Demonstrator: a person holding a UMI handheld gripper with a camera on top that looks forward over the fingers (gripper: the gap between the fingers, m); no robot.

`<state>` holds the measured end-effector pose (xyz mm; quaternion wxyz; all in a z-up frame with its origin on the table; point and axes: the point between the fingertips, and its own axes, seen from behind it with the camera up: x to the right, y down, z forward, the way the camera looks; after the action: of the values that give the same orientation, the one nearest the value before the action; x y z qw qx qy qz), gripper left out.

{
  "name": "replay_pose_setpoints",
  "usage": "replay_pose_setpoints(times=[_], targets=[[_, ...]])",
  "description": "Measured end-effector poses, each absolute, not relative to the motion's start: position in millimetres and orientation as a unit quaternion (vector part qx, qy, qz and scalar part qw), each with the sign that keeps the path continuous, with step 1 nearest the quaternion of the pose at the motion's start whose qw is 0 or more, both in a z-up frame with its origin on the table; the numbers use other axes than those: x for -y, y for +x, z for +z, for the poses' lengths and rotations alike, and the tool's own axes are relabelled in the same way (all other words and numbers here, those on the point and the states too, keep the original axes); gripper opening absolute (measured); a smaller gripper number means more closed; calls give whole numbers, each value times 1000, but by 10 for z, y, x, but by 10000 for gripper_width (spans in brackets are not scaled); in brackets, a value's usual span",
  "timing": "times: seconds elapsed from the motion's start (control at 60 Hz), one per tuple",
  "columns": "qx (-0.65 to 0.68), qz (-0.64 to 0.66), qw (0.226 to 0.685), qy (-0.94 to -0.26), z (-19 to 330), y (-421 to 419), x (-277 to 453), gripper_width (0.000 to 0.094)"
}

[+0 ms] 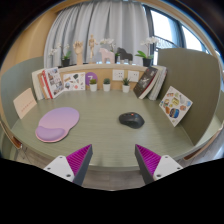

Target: Arrange mouse

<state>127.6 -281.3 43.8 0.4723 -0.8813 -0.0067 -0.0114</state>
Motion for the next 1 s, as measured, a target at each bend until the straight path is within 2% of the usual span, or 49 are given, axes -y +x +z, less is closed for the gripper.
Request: replay_pose_setpoints(times=[0.133, 0.3, 0.7, 0.767, 1.0], targets=[[5, -20, 459, -888, 238, 1874, 2429, 850], [30, -13, 448, -894, 46, 2218, 1884, 847], [57, 29, 440, -896, -40, 2298, 865, 867], [47, 32, 441, -896, -38, 2336, 726, 826], [7, 40, 425, -904, -103, 2454, 480, 530]])
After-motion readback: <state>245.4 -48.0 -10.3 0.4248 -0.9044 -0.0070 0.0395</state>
